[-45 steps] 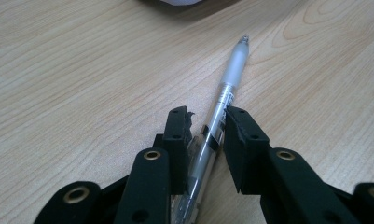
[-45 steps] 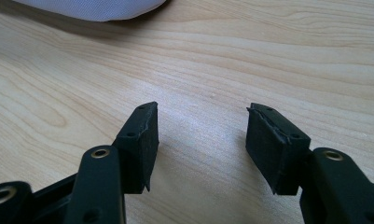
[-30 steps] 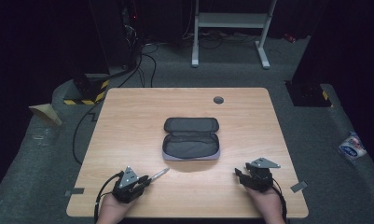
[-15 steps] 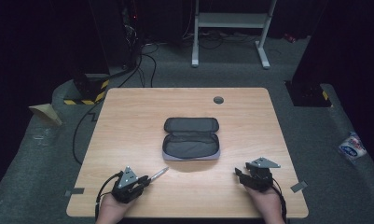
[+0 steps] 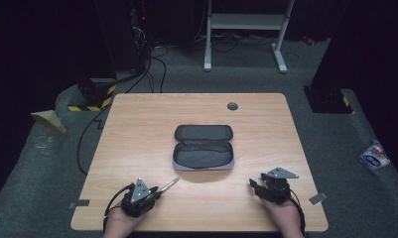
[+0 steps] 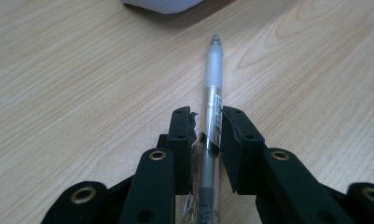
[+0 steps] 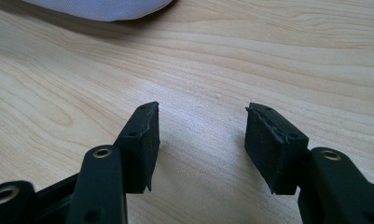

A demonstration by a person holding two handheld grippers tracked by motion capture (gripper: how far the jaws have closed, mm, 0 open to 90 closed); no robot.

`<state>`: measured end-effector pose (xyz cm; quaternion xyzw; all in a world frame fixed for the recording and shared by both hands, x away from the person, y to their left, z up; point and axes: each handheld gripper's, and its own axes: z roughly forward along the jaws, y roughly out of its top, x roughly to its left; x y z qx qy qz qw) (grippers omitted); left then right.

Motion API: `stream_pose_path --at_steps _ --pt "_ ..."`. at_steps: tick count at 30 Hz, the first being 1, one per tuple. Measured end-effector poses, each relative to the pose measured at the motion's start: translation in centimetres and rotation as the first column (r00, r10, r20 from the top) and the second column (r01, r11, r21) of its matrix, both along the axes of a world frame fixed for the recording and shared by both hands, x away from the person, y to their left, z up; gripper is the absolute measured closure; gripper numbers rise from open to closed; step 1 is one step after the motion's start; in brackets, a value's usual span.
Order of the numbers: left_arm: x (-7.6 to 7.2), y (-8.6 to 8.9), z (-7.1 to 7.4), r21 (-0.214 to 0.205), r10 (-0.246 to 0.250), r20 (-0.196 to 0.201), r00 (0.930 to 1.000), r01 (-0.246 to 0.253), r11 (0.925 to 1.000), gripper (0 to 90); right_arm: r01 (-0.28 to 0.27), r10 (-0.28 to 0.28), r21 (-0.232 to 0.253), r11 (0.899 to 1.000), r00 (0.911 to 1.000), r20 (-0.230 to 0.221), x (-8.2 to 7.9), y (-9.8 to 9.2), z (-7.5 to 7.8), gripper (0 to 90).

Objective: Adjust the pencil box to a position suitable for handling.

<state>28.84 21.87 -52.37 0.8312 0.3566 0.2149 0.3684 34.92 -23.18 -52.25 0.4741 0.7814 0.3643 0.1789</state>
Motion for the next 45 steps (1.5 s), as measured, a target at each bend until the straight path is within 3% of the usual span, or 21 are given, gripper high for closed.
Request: stream_pose_path --at_steps 3,9,16,27,36,45 --pt "0.1 -0.1 0.1 -0.012 -0.015 0.005 0.9999 0.015 0.9998 71.1 -0.001 0.001 -0.006 1.0 1.0 0.004 0.0 0.0 0.0 44.9" --pt "0.6 -0.9 -0.1 0.018 -0.016 0.001 0.9999 0.016 0.9997 67.9 -0.003 0.003 -0.013 1.0 1.0 0.008 0.0 0.1 0.0 44.8" --pt "0.6 -0.7 -0.2 -0.013 -0.03 -0.023 0.9993 0.029 0.9995 77.9 0.001 -0.001 -0.007 1.0 1.0 0.006 -0.1 0.1 0.0 44.9" --pt "0.5 -0.5 0.0 -0.042 -0.018 -0.045 0.9988 0.016 0.999 78.8 0.004 -0.004 -0.004 1.0 1.0 0.003 -0.1 0.1 0.0 44.9" --pt "0.4 -0.1 0.5 -0.093 -0.005 -0.033 0.9995 0.002 0.9957 78.9 0.004 -0.004 -0.004 1.0 1.0 0.003 -0.1 0.1 0.0 44.8" --pt "0.3 0.0 0.9 -0.081 0.002 0.002 1.0 -0.002 0.9967 78.8 0.0 0.0 -0.004 1.0 1.0 0.006 -0.1 0.0 0.0 44.7"
